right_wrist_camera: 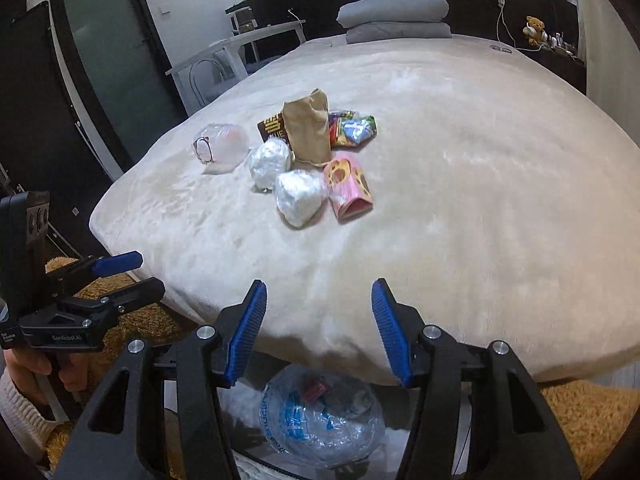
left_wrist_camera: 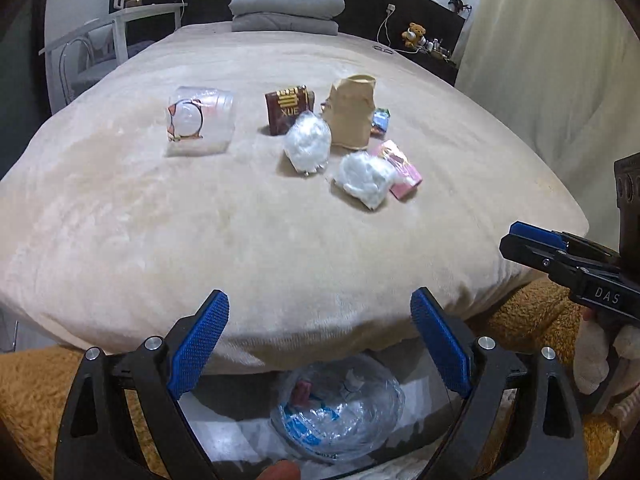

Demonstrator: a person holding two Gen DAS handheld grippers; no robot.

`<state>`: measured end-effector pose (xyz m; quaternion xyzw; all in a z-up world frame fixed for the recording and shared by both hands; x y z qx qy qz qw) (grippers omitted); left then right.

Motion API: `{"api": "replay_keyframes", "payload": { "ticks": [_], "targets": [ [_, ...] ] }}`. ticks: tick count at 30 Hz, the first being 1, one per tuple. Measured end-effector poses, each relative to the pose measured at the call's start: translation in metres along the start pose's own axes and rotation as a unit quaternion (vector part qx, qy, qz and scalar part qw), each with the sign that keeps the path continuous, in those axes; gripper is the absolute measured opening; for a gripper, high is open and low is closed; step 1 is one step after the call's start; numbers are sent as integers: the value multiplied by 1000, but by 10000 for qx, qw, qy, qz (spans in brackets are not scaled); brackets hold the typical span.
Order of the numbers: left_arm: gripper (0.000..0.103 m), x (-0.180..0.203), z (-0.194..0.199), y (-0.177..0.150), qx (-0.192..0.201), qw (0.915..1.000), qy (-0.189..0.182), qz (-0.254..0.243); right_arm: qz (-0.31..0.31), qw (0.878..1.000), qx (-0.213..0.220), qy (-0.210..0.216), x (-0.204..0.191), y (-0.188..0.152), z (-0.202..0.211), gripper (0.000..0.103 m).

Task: Collect trash
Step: 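Open both tools to drop the items into the bag, then lift, then grasp the pink-yellow snack box with the right tool while the left tool grasps the clear cup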

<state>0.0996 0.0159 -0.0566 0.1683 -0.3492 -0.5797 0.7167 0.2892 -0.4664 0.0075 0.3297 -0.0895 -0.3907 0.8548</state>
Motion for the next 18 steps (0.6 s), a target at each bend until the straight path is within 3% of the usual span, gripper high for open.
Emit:
{"api": "replay_keyframes", "payload": {
  "ticks": [7, 10, 18],
  "targets": [
    [90, -22, 5, 47, 289, 9990, 317, -129, 79, 9999, 38, 59, 12, 39, -19, 55],
    [97, -36, 2, 65, 384, 9983, 417, -131, 20, 9998, -136, 163, 16, 51, -37, 55],
    [97, -74, -25, 108, 371, 9965, 742, -140, -297, 9943, -834, 588, 23, 69, -89, 55]
  ]
}}
Point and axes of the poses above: each gripper's, at about its wrist camera, not at the fingertips, and z roughly against the way its jaws point, x to its right, y to its top, the point moved 1 cm from there along -z, roughly the way its jaws point, and after that the axes turned 11 degrees about -y, right-handed, at the moved point
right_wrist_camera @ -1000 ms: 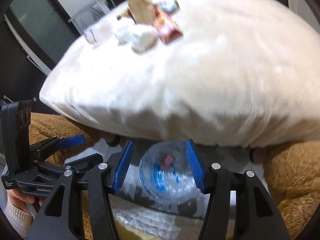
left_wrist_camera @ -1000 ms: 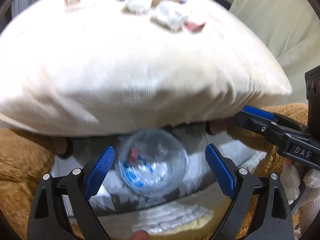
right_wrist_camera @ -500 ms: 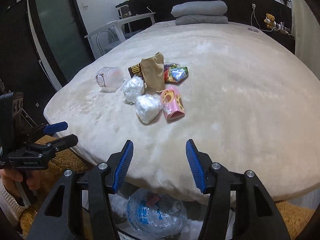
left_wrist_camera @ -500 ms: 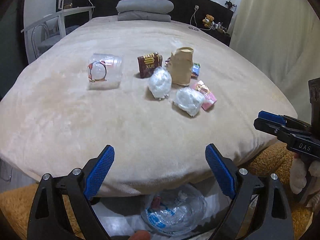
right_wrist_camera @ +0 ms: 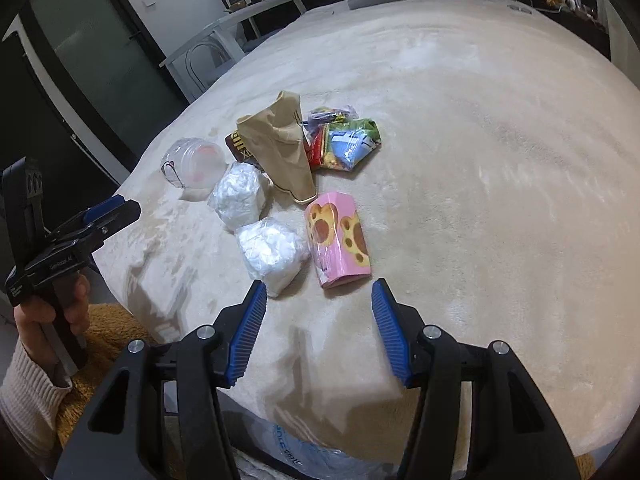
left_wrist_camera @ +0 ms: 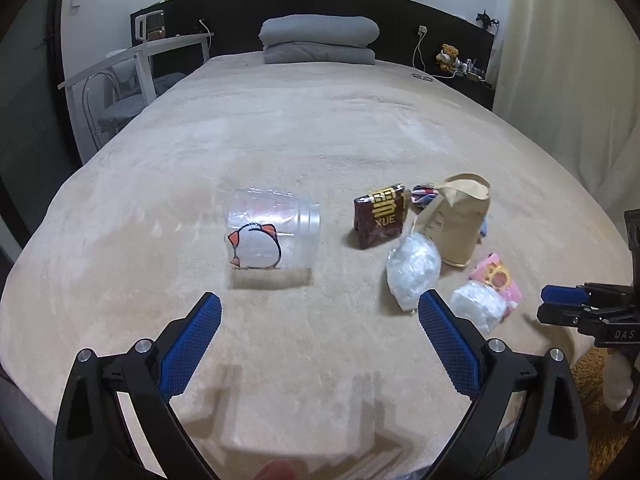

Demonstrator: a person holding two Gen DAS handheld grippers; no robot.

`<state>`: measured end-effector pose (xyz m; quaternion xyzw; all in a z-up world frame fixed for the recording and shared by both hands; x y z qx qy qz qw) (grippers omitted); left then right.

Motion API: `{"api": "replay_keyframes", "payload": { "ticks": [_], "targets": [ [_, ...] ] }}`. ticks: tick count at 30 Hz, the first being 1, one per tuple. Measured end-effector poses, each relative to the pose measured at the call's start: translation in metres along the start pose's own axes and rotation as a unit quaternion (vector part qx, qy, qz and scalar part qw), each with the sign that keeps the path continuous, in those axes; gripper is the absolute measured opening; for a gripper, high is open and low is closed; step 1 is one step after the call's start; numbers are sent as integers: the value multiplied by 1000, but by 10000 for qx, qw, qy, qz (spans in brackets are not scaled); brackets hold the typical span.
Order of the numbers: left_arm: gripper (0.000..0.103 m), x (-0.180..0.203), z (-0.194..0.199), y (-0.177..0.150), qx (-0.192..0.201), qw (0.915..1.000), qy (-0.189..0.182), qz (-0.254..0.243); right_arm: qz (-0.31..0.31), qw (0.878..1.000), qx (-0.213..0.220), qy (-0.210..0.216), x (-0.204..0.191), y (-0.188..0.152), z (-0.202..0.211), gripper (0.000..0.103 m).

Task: Collect trash
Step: 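Grasp the pink-yellow snack box with the right tool while the left tool grasps the clear cup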

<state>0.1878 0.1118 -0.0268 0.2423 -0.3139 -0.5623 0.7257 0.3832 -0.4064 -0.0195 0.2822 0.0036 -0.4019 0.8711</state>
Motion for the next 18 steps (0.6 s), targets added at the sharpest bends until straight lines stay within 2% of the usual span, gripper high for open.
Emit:
{"api": "replay_keyframes", "payload": {
  "ticks": [6, 9, 13, 16, 18],
  "targets": [
    [97, -17, -34, 22, -200, 9985, 486, -178, -215, 9990, -346, 190, 8, 18, -26, 55],
    [97, -25, -47, 31, -282, 9984, 464, -163, -194, 9986, -444, 225, 8, 26, -36, 55],
    [97, -27, -64, 38, -374, 9975, 446, -390, -182, 9980, -538, 280, 8, 34, -46, 55],
    [97, -30, -78, 39, -537, 9959, 560, -466, -97, 9979, -569, 294, 5, 35, -49, 50],
    [97, -31, -83, 40, -588, 9953, 585, -505, -26, 9978, -621, 242, 2, 35, -51, 42]
  ]
}}
Point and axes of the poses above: each gripper's, at about its wrist camera, not at the fingertips, and z roughly against the way its jaws point, x to its right, y to its top, the point moved 1 cm from there along -z, roughly the way its jaws point, and after that the axes turned 11 degrees about -y, right-handed, at the moved point
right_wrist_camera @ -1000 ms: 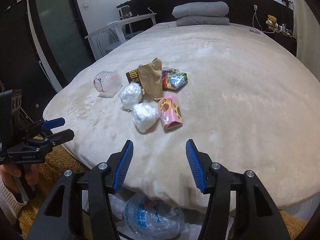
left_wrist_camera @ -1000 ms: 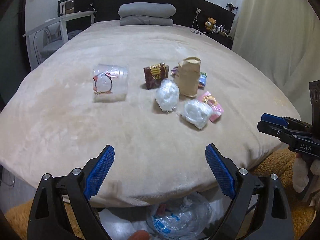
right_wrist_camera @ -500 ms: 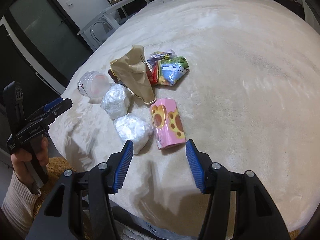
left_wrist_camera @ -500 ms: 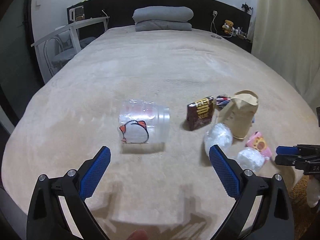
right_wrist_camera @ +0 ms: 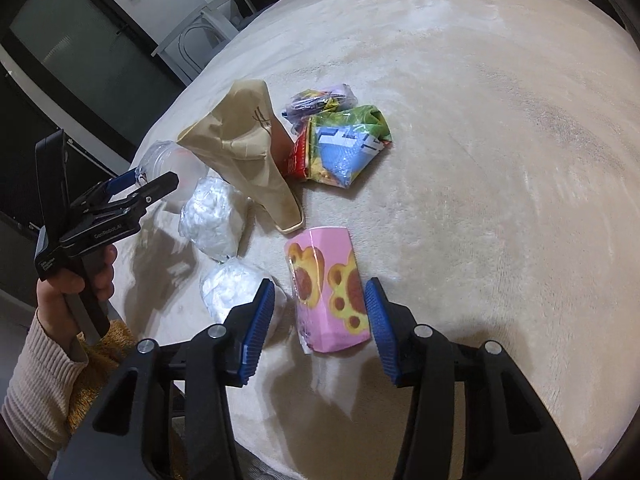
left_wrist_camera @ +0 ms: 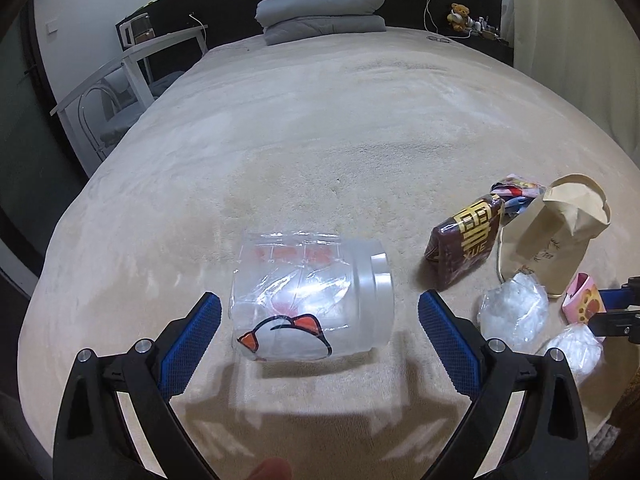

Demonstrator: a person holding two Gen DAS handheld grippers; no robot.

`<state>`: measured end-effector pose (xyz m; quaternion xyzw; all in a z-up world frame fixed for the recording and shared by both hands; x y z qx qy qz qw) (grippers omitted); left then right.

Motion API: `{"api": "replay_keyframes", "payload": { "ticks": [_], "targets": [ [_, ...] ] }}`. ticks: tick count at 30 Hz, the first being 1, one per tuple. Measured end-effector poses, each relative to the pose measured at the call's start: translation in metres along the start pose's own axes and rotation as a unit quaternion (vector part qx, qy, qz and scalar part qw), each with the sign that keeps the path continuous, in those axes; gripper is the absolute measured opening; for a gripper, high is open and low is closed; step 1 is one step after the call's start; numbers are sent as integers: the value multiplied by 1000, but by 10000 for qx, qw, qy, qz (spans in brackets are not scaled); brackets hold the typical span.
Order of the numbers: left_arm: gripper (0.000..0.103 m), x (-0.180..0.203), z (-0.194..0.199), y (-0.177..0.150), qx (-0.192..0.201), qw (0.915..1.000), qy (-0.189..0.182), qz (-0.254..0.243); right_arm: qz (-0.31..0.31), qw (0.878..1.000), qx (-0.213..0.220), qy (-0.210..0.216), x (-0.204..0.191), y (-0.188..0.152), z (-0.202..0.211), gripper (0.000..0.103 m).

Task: Collect trash
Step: 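Grasp the pink-yellow snack box with the right tool while the left tool grasps the clear cup, then carry both held items down over the floor trash bag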

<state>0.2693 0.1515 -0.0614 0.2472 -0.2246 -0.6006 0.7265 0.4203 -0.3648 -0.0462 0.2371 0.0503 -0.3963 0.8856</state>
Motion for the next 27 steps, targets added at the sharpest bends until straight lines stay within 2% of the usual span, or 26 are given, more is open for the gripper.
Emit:
{"api": "replay_keyframes", "payload": {
  "ticks": [2, 4, 6, 7, 8, 17, 27],
  "targets": [
    [97, -2, -5, 1, -60, 10000, -26, 20, 37, 10000, -25, -47, -1, 0, -2, 36],
    [96, -5, -9, 1, -102, 9998, -137, 102, 52, 10000, -27, -44, -3, 0, -2, 35],
    [83, -5, -10, 1, -130, 9997, -152, 123, 100, 9999, -22, -11, -6, 0, -2, 34],
    [72, -4, -9, 1, -145, 9997, -149, 109, 125, 9999, -7, -27, -8, -1, -1, 34],
    [68, -5, -8, 2, -144, 9998, -122, 98, 135, 9999, 7, -40, -8, -1, -1, 34],
    [68, -4, 13, -2, 113, 9996, -81, 258, 0, 9995, 314, -82, -2, -6, 16, 34],
    [68, 7, 48, -21, 420, 9963, -397, 639, -126, 9977, 648, -137, 2, -21, 38, 34]
  ]
}}
Point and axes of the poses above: each gripper's, at about its wrist camera, not at the fingertips, and z roughly against the way its jaws point, x to its right, y to its top, the point moved 1 cm from there along -z, roughly the way its jaws point, and after that the axes turned 11 degrees about -y, right-handed, at the moved point
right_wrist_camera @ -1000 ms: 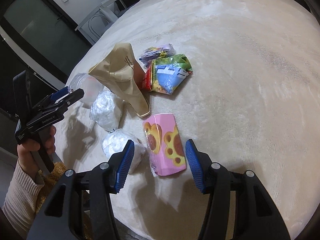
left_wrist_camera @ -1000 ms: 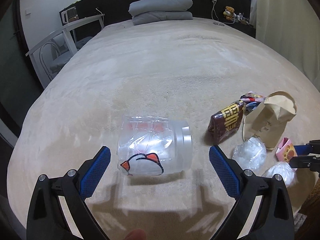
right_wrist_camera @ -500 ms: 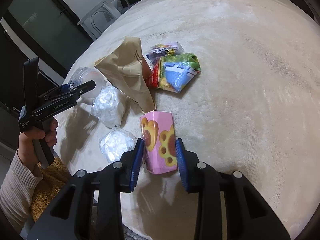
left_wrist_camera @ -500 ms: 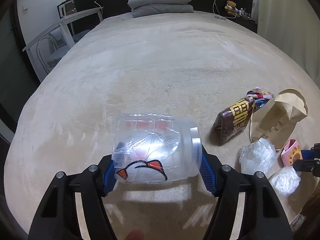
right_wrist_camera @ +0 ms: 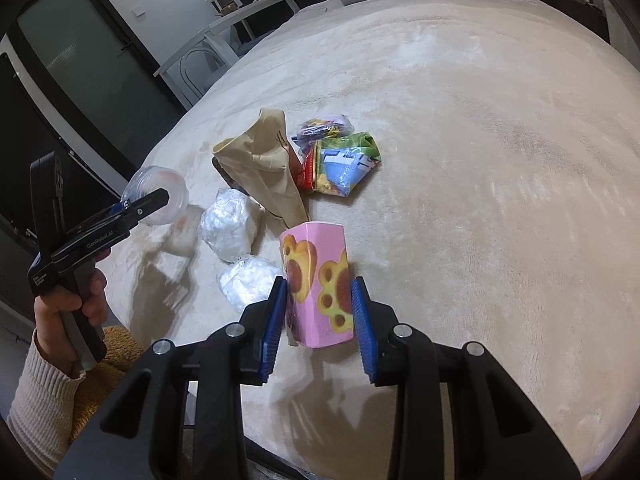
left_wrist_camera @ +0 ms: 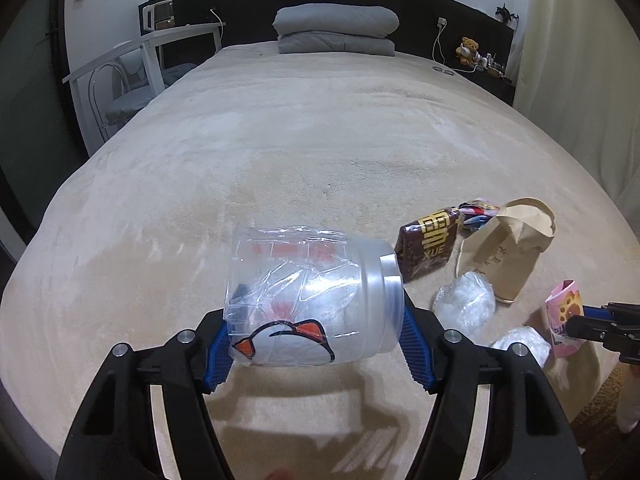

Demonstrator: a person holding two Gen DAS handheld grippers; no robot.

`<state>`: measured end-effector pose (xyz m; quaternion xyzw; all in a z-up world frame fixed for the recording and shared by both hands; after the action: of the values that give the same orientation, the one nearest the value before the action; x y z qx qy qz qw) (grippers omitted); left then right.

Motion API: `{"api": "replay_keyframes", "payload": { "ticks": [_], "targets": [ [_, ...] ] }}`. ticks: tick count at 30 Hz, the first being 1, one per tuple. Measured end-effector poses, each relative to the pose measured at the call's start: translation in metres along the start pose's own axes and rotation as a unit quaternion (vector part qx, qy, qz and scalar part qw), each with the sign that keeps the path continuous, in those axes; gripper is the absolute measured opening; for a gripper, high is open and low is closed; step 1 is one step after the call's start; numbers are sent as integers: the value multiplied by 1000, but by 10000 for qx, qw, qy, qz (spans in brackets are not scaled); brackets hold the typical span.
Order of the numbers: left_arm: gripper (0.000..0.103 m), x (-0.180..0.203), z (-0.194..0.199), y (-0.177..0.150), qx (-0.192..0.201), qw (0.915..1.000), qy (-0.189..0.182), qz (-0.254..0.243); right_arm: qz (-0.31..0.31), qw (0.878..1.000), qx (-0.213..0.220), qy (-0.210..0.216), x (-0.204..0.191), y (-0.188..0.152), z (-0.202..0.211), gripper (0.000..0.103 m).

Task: Collect trash
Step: 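Carry both held items down over the floor trash bag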

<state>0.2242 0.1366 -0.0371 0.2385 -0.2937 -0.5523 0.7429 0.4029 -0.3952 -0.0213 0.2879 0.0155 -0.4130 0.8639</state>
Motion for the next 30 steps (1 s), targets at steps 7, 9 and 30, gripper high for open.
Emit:
{"api": "replay_keyframes", "payload": {
  "ticks": [7, 9, 30],
  "targets": [
    [68, 17, 21, -16, 137, 9995, -274, -34, -206, 9994, 265, -16, 6, -8, 21, 34],
    [68, 22, 28, -22, 179, 9993, -338, -51, -214, 9991, 361, -33, 6, -12, 29, 34],
    [68, 78, 96, -109, 500, 9922, -1130, -174, -380, 9950, 920, -56, 1, -87, 91, 34]
  ]
}}
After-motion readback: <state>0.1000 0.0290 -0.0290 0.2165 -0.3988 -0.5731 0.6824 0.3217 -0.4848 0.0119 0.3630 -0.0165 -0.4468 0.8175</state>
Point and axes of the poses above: each gripper's, at about its wrist camera, not at the fingertips, and z roughly against the way its jaws point, x to its right, y to its top, the point moved 1 cm from there along -z, roughly the way its jaws point, and after that the axes turned 11 degrees about -y, right-handed, at the moved point
